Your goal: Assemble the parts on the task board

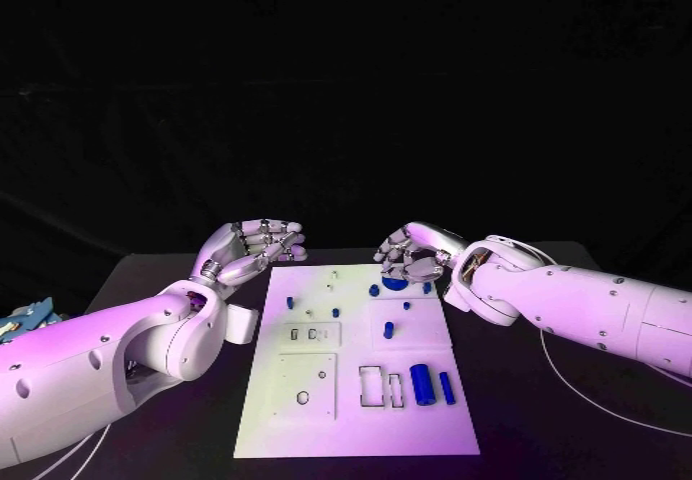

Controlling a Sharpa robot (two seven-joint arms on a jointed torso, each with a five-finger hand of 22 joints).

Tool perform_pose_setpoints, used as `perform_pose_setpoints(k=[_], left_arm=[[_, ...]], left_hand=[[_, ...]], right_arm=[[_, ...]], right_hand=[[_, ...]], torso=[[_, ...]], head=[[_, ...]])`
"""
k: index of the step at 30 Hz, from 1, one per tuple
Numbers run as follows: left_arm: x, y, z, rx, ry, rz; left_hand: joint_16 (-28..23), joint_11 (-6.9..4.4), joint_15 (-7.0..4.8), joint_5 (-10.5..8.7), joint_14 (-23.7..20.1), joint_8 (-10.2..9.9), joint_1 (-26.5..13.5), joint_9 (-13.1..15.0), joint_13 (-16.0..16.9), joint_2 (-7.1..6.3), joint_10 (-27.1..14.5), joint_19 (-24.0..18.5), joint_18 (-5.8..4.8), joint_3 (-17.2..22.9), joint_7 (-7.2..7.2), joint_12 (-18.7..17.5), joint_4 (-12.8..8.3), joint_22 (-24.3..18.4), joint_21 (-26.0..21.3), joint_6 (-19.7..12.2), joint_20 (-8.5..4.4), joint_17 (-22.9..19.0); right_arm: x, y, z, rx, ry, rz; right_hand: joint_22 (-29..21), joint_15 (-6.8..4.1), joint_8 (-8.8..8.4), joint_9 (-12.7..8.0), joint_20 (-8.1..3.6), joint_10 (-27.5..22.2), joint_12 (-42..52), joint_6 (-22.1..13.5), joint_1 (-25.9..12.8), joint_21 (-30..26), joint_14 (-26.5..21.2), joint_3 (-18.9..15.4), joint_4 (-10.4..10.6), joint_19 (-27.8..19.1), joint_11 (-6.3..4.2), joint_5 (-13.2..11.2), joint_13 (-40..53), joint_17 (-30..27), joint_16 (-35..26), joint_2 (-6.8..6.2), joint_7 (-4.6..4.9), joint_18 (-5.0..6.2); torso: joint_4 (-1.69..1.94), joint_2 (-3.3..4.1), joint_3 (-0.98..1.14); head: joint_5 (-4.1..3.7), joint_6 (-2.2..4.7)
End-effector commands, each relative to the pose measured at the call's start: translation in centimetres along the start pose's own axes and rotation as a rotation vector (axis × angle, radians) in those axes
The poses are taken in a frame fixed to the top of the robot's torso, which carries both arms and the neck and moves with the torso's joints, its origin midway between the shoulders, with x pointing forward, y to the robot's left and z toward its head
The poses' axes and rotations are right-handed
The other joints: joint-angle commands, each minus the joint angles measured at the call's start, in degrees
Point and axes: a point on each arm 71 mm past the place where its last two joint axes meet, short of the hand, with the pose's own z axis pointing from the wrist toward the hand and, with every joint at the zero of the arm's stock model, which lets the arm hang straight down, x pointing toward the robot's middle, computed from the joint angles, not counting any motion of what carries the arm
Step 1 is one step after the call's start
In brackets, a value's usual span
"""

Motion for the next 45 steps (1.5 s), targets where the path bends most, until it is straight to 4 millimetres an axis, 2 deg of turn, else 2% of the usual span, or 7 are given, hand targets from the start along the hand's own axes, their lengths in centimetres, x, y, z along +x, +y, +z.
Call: perform_pose_setpoints(k=[1, 4, 10, 17, 26, 34, 45], left_arm=[[0.7, -0.5, -0.2, 0.0, 0.04, -0.035], [1.0, -0.9, -0.3, 0.004, 0.047, -0.047], [1.4, -1.2, -0.3, 0.007, 0.054, -0.067], [1.6, -1.4, -0.3, 0.008, 0.056, -0.074], [1.5, -1.4, -0.3, 0.007, 0.054, -0.077], [1.4, -1.3, -0.3, 0.001, 0.051, -0.08], [1.3, -1.3, -0.3, -0.002, 0.045, -0.081]], left_hand=[[0.1, 0.0, -0.05, -0.29, 0.3, 0.1, -0.1, 0.0, 0.0, -0.38, 0.3, 0.4, 0.77, 0.3, 1.03, -0.2, 0.1, -0.1, 0.2, 0.1, -0.03, 0.1], [0.1, 0.01, -0.05, -0.3, 0.4, 0.0, -0.1, 0.0, 0.0, -0.44, 0.2, 0.4, 0.77, 0.3, 1.03, -0.3, 0.1, -0.1, 0.2, 0.1, -0.04, 0.1], [0.1, 0.03, -0.04, -0.33, 0.4, 0.0, -0.3, 0.0, 0.0, -0.53, 0.2, 0.4, 0.76, 0.4, 1.05, -0.4, 0.1, -0.1, 0.3, 0.1, -0.05, 0.1], [0.1, 0.04, -0.04, -0.33, 0.4, 0.0, -0.3, 0.0, 0.0, -0.58, 0.2, 0.5, 0.76, 0.4, 1.06, -0.5, 0.0, -0.1, 0.3, 0.0, -0.06, 0.2], [0.1, 0.05, -0.03, -0.34, 0.4, -0.1, -0.4, 0.0, 0.0, -0.61, 0.2, 0.5, 0.76, 0.4, 1.07, -0.5, 0.0, -0.1, 0.3, 0.0, -0.06, 0.2], [0.0, 0.08, -0.02, -0.34, 0.4, -0.1, -0.5, 0.0, 0.0, -0.69, 0.1, 0.5, 0.76, 0.5, 1.11, -0.7, 0.0, -0.1, 0.3, -0.1, -0.08, 0.3], [0.0, 0.11, -0.01, -0.34, 0.4, -0.2, -0.5, -0.1, 0.0, -0.73, 0.1, 0.6, 0.75, 0.5, 1.16, -0.8, 0.0, -0.2, 0.3, -0.2, -0.09, 0.3]], right_arm=[[0.5, 0.2, 0.4, 0.021, 0.081, -0.221], [0.6, 0.5, 0.8, 0.024, 0.092, -0.276], [0.9, 0.8, 1.6, 0.039, 0.109, -0.358], [1.0, 0.8, 1.8, 0.049, 0.118, -0.396], [1.0, 0.9, 1.8, 0.054, 0.127, -0.427], [1.0, 1.3, 1.8, 0.043, 0.12, -0.417], [0.8, 1.5, 1.8, 0.039, 0.074, -0.404]], right_hand=[[5.3, 0.12, -0.38, 0.6, 0.06, -1.2, 0.0, 0.0, -0.2, 4.7, 1.2, 0.8, 0.6, 2.4, -0.05, 0.1, 0.3, 7.9, 8.8, -1.1, 0.16, 0.11], [14.1, 0.23, -0.49, 1.3, 0.21, -2.2, -0.1, -0.2, -0.5, 11.2, 2.3, 1.3, 1.3, 5.8, 0.15, 0.0, 0.6, 16.9, 18.1, -1.78, 0.1, -1.1], [22.7, 0.55, -0.74, 2.2, 0.53, -4.1, -0.1, -0.9, -0.3, 17.4, 3.2, 1.7, 2.2, 8.8, 0.39, -0.2, 1.0, 24.9, 26.5, -2.54, 0.12, -2.28], [27.0, 0.68, -0.84, 2.6, 0.69, -4.8, 0.0, -1.2, -0.1, 20.4, 3.5, 1.8, 2.5, 10.3, 0.45, -0.4, 1.3, 28.2, 29.9, -2.73, 0.08, -2.88], [29.4, 0.74, -0.82, 2.9, 0.78, -5.2, 0.0, -1.3, 0.0, 22.1, 3.7, 1.7, 2.7, 11.2, 0.49, -0.6, 1.5, 29.6, 31.4, -2.89, 0.06, -3.26], [34.4, 0.56, -0.05, 3.9, 0.72, -3.4, 0.9, -0.2, 0.1, 25.5, 4.1, 2.2, 3.7, 13.0, 0.1, -0.9, 2.5, 32.7, 34.6, -2.37, -0.27, -3.98], [38.5, -0.27, 1.63, 5.7, 0.08, -0.2, 2.2, 1.8, 0.4, 28.1, 4.2, 3.2, 4.9, 14.4, -1.0, -1.5, 4.0, 34.2, 36.5, -1.13, -1.36, -4.57]], torso=[[0.56, 1.5, 0.46], [0.72, 2.16, 0.67], [1.07, 3.5, 0.93], [1.28, 4.34, 1.1], [1.43, 4.7, 1.09], [1.55, 5.22, 1.49], [1.53, 5.65, 1.72]], head=[[-0.21, 0.24], [-0.38, 0.52], [-0.87, 0.8], [-1.11, 0.96], [-1.33, 0.9], [-1.25, 1.23], [-1.23, 1.3]])
